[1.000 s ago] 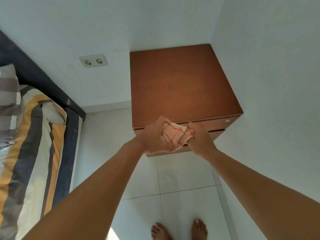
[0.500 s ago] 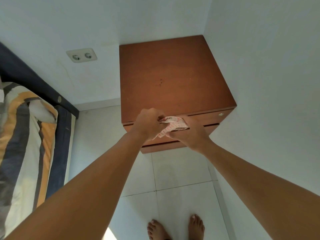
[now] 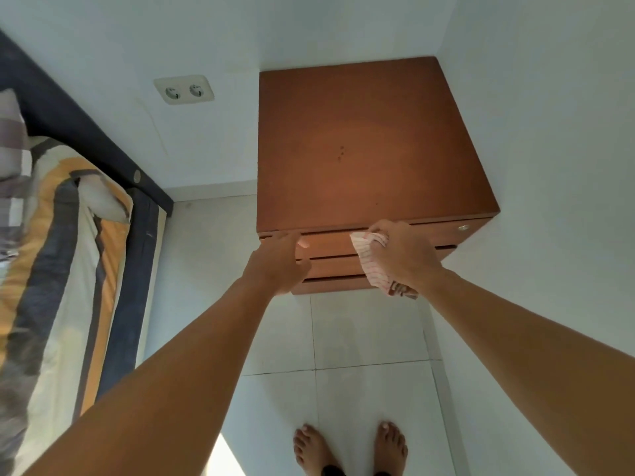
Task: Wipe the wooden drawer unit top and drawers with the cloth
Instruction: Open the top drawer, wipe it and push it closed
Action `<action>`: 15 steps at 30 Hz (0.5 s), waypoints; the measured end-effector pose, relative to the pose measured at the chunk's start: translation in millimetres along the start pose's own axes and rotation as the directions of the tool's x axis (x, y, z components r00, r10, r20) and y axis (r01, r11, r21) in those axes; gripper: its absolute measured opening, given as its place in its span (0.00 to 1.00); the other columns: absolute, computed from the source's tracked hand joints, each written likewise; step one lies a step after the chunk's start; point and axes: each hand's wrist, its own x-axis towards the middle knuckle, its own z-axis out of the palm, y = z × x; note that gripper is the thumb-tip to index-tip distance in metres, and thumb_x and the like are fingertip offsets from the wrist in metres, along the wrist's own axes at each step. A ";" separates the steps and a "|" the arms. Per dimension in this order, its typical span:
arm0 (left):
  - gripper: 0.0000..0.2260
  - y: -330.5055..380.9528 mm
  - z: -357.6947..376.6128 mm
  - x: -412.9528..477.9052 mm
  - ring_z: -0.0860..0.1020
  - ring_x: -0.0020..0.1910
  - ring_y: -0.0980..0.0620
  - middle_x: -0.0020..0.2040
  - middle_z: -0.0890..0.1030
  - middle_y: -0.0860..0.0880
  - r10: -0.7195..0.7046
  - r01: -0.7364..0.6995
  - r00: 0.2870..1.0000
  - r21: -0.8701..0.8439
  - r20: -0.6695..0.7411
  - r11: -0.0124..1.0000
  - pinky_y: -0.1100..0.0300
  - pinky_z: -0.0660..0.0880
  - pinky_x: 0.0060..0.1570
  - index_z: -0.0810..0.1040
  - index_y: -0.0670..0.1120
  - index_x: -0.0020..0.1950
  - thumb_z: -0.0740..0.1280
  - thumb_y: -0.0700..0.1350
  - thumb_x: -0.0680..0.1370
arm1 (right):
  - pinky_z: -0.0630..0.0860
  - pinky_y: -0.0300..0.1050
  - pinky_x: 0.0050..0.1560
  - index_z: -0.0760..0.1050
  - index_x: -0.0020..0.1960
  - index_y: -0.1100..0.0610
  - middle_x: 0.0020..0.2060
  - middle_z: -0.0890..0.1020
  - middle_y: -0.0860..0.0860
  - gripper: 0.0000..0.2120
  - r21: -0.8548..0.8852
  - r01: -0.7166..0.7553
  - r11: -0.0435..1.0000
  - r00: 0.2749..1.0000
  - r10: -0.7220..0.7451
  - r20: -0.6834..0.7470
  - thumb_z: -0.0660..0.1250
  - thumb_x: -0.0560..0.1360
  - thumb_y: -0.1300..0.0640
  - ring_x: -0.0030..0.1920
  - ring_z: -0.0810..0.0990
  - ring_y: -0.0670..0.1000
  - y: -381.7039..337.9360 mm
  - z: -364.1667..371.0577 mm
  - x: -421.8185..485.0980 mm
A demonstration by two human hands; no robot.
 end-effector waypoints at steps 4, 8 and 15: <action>0.26 -26.8 11.2 -3.5 0.71 0.69 0.40 0.77 0.67 0.44 -0.141 0.142 0.990 0.122 -0.016 0.982 0.42 0.73 0.65 0.65 0.54 0.77 0.65 0.55 0.80 | 0.75 0.51 0.48 0.61 0.79 0.42 0.72 0.70 0.55 0.34 -0.227 0.053 0.972 0.999 -0.049 0.024 0.54 0.77 0.29 0.58 0.81 0.60 -4.2 12.7 4.8; 0.37 -41.2 23.6 -2.4 0.65 0.75 0.33 0.83 0.47 0.39 -0.217 0.214 0.976 0.160 0.004 0.964 0.39 0.68 0.68 0.43 0.60 0.83 0.62 0.62 0.81 | 0.74 0.48 0.38 0.49 0.82 0.43 0.82 0.54 0.58 0.40 -0.451 0.128 0.883 0.991 -0.126 0.036 0.49 0.76 0.25 0.54 0.84 0.63 -5.1 34.1 10.9; 0.39 -48.1 48.1 19.5 0.69 0.72 0.33 0.82 0.33 0.42 -0.207 0.209 0.978 0.112 -0.026 0.972 0.39 0.71 0.63 0.33 0.63 0.81 0.57 0.66 0.81 | 0.79 0.50 0.38 0.46 0.83 0.44 0.83 0.50 0.55 0.42 -0.421 0.108 0.900 0.993 -0.122 -0.005 0.50 0.75 0.24 0.62 0.81 0.63 6.8 64.9 9.4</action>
